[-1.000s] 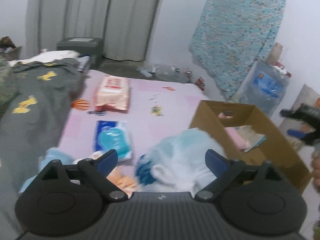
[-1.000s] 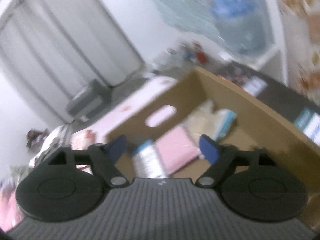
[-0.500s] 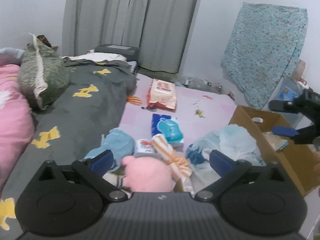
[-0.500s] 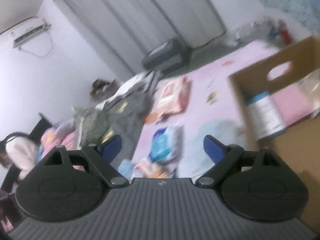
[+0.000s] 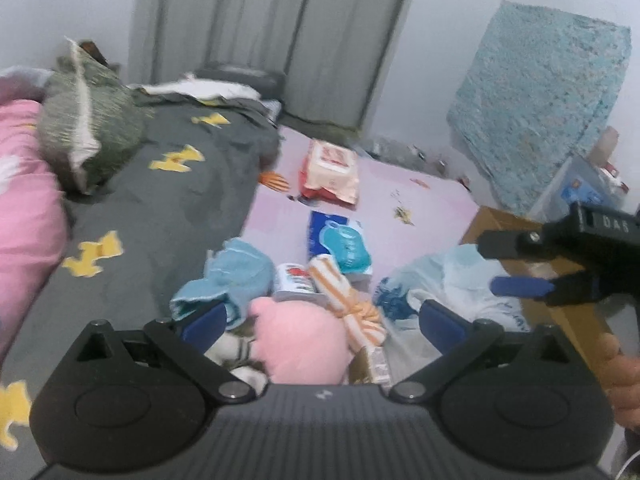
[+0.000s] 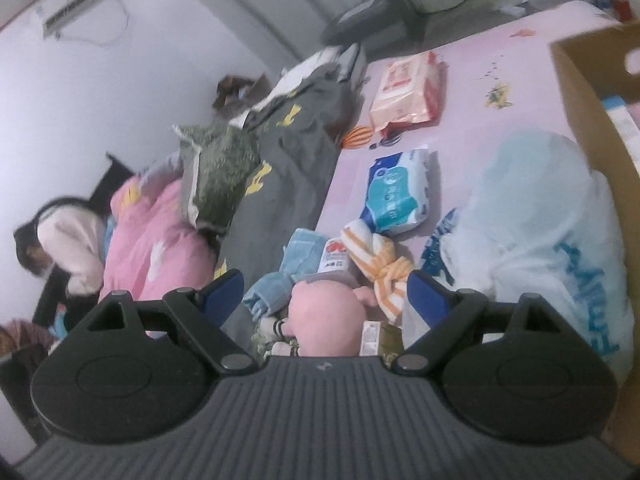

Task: Organize soft objects
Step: 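Move the right gripper back to the blue-and-white wet wipes pack, then lower the right gripper and grasp the wet wipes pack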

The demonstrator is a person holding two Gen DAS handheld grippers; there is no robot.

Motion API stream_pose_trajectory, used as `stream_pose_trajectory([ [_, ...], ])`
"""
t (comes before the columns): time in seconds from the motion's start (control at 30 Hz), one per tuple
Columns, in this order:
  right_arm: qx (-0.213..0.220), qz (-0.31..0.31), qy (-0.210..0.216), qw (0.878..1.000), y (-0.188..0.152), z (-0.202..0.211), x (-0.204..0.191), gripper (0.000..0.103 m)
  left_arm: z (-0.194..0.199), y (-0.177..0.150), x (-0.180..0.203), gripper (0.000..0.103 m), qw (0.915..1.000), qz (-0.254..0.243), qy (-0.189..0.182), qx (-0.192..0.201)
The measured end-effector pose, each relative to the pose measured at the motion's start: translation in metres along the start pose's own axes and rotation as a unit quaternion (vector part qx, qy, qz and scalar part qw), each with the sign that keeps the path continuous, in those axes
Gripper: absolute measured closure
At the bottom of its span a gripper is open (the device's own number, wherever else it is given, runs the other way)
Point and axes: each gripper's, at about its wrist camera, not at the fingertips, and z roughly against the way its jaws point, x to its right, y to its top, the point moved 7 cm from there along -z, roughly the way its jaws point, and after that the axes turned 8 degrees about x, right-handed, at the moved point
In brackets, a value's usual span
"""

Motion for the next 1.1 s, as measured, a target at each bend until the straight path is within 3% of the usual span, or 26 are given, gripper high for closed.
stream_pose_trajectory([
  [0.33,-0.068,-0.001,-0.058,0.996,0.073,-0.077,0.008,0.014,-0.082,0.048,0.011,0.0,0.9986,-0.036,-0.018,-0.033],
  [0.53,-0.13,-0.043,-0.091,0.986,0.089,-0.147,0.051,0.014,-0.165,0.043,0.015,0.003,0.9926,-0.058,-0.01,-0.106],
  [0.77,-0.161,-0.105,-0.106,0.976,0.101,-0.204,0.107,0.016,-0.24,0.037,0.017,0.01,0.9805,-0.068,-0.021,-0.183],
  [0.9,-0.179,-0.133,-0.096,0.97,0.101,-0.231,0.125,0.029,-0.27,0.031,0.012,0.021,0.9719,-0.042,-0.023,-0.231],
  [1.1,-0.215,-0.137,-0.087,0.963,0.086,-0.257,0.136,0.043,-0.29,0.026,0.009,0.027,0.9654,-0.036,-0.022,-0.257],
])
